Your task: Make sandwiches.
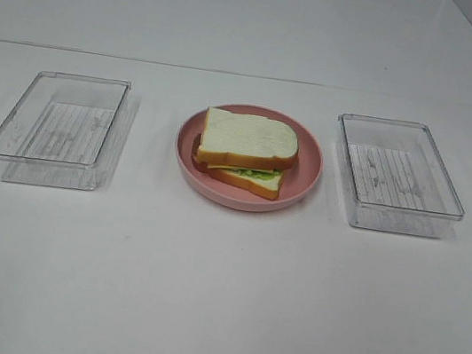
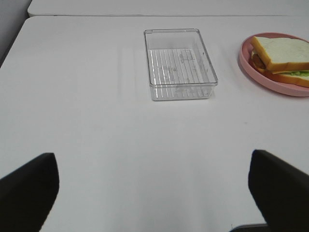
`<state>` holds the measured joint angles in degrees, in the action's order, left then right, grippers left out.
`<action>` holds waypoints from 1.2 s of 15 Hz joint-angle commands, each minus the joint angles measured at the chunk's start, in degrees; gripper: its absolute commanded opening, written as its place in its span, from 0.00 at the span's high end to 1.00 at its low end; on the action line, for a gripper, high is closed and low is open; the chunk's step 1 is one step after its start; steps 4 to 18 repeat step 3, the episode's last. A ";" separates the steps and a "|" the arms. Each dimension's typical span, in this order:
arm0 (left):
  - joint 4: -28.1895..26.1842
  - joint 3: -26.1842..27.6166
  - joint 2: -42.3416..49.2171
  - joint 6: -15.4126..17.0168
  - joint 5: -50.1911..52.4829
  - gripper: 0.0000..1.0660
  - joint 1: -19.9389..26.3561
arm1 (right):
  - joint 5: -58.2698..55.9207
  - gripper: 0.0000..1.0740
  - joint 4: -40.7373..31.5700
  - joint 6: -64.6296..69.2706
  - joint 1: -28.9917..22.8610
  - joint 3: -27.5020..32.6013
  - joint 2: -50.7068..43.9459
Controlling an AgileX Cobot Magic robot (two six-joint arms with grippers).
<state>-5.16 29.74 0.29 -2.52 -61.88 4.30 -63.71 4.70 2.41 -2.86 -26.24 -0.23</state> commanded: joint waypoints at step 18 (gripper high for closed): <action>-0.74 -0.06 0.92 0.23 0.57 0.04 0.11 | 0.34 0.19 -0.34 -0.52 0.17 0.17 -1.72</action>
